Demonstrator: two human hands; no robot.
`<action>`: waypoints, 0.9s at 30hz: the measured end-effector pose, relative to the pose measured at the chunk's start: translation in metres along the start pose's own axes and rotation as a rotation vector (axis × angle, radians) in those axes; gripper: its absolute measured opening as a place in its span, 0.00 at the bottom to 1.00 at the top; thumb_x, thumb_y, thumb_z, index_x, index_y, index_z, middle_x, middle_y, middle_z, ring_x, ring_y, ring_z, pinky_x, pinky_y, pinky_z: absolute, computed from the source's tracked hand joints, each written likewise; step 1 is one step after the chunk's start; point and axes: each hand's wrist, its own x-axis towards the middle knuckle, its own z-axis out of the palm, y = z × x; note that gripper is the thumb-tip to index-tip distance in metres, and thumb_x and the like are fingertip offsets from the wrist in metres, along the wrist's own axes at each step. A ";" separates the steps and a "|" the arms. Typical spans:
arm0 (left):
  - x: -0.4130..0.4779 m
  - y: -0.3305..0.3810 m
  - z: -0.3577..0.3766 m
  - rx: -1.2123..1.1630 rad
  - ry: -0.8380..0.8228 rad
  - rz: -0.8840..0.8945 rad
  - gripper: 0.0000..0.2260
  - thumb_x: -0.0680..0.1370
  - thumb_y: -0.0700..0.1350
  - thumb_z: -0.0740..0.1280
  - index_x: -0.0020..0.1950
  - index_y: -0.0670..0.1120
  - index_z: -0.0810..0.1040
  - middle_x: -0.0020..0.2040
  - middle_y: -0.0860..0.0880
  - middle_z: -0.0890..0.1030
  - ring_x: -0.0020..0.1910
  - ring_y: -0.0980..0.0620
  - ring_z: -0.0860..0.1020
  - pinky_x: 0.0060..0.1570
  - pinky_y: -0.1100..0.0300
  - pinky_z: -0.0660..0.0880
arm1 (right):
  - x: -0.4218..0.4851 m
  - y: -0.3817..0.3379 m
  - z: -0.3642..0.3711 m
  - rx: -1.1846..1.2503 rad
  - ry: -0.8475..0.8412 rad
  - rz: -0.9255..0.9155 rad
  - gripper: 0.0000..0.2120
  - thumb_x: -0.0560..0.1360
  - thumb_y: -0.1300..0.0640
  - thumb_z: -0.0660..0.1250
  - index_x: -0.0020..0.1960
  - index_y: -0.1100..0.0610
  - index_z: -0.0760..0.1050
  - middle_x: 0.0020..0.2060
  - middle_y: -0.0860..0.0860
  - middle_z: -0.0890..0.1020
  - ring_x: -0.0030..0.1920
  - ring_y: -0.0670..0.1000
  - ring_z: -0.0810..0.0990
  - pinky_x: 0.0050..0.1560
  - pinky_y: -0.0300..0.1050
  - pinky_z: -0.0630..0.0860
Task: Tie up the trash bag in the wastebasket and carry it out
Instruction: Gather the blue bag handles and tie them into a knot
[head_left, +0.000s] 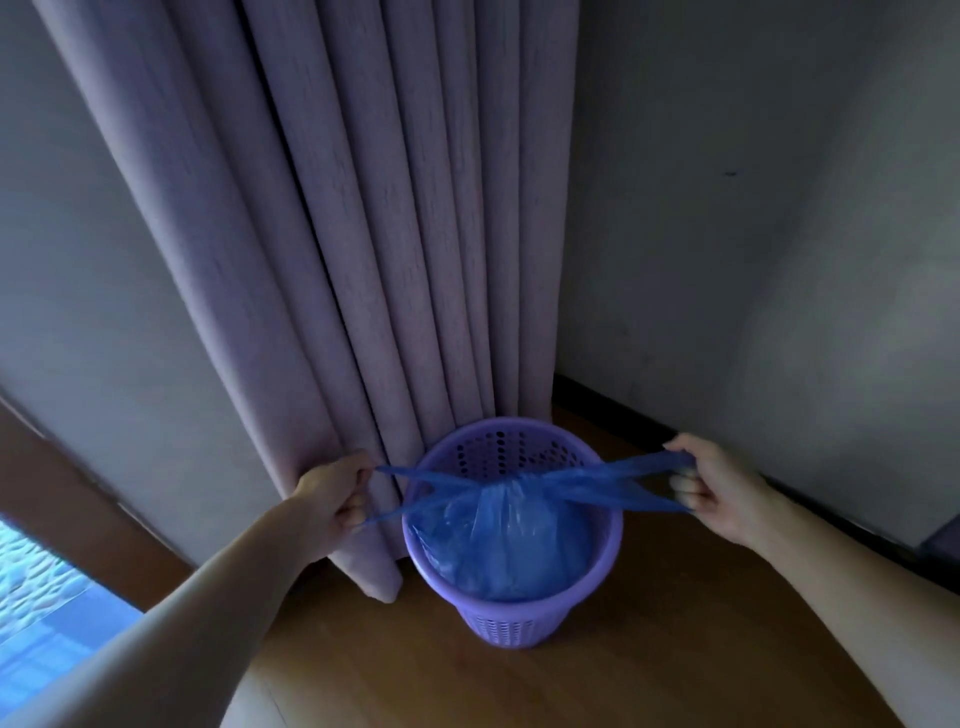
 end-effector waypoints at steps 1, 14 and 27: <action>0.002 -0.003 -0.007 0.015 0.031 0.001 0.15 0.76 0.36 0.61 0.30 0.46 0.64 0.26 0.50 0.58 0.14 0.57 0.54 0.18 0.73 0.51 | 0.001 0.003 -0.008 -0.037 0.015 0.004 0.16 0.77 0.61 0.62 0.33 0.52 0.63 0.20 0.46 0.60 0.18 0.44 0.58 0.16 0.38 0.52; -0.019 0.004 0.037 0.121 -0.098 0.359 0.10 0.78 0.36 0.64 0.36 0.40 0.76 0.19 0.53 0.67 0.17 0.56 0.64 0.19 0.66 0.63 | -0.028 -0.009 0.062 -0.043 -0.166 -0.217 0.15 0.78 0.57 0.67 0.34 0.53 0.68 0.24 0.46 0.63 0.20 0.44 0.60 0.18 0.36 0.55; 0.003 -0.026 0.068 0.114 -0.205 0.488 0.12 0.80 0.43 0.65 0.36 0.46 0.74 0.24 0.53 0.63 0.23 0.54 0.59 0.23 0.62 0.58 | -0.013 0.042 0.134 -0.226 -0.091 -0.408 0.12 0.81 0.62 0.59 0.39 0.58 0.70 0.24 0.48 0.64 0.22 0.45 0.61 0.22 0.38 0.57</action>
